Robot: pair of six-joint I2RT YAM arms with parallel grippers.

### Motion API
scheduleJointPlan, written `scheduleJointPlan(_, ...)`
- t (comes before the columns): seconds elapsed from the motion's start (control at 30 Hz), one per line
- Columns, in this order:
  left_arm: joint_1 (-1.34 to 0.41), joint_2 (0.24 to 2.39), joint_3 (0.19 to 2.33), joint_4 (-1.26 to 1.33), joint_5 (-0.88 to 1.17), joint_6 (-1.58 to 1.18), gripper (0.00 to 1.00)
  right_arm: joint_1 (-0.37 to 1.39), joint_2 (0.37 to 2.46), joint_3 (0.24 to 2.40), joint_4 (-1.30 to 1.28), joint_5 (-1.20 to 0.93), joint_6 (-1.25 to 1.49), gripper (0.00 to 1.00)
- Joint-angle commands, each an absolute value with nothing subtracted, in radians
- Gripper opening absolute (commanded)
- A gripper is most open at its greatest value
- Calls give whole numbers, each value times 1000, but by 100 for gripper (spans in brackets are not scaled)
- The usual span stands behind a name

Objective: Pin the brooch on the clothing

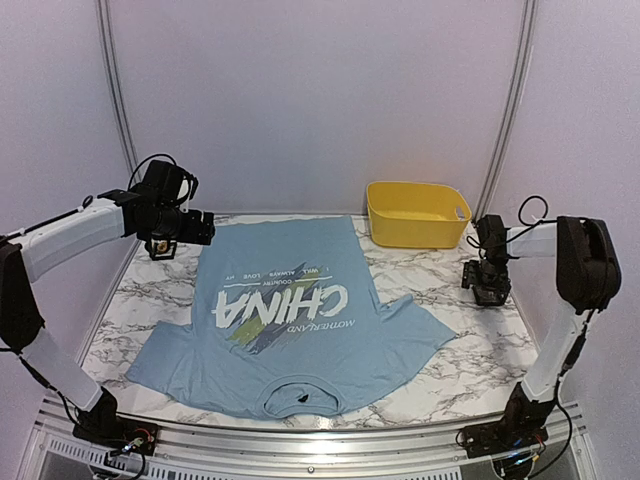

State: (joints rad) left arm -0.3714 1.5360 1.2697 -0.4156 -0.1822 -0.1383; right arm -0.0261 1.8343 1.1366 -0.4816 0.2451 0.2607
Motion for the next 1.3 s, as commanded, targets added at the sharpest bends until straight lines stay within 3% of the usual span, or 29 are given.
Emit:
scheduleJointPlan(0.0, -370, 1540, 1271, -417, -167, -127, 99, -42, 1858, 1146, -437, 238, 253, 79)
scheduleJointPlan(0.17, -370, 1545, 1271, -421, -167, -126, 99, -55, 1869, 1111, -405, 202, 250, 76)
scheduleJointPlan(0.6, -370, 1561, 1281, -422, -163, -124, 99, -69, 1800, 1059, -390, 151, 242, 42)
scheduleJointPlan(0.9, -370, 1563, 1281, -423, -170, -118, 99, -68, 1759, 1059, -408, 134, 233, 31)
scheduleJointPlan(1.27, -370, 1563, 1280, -423, -165, -115, 99, -67, 1735, 1063, -430, 71, 208, 26)
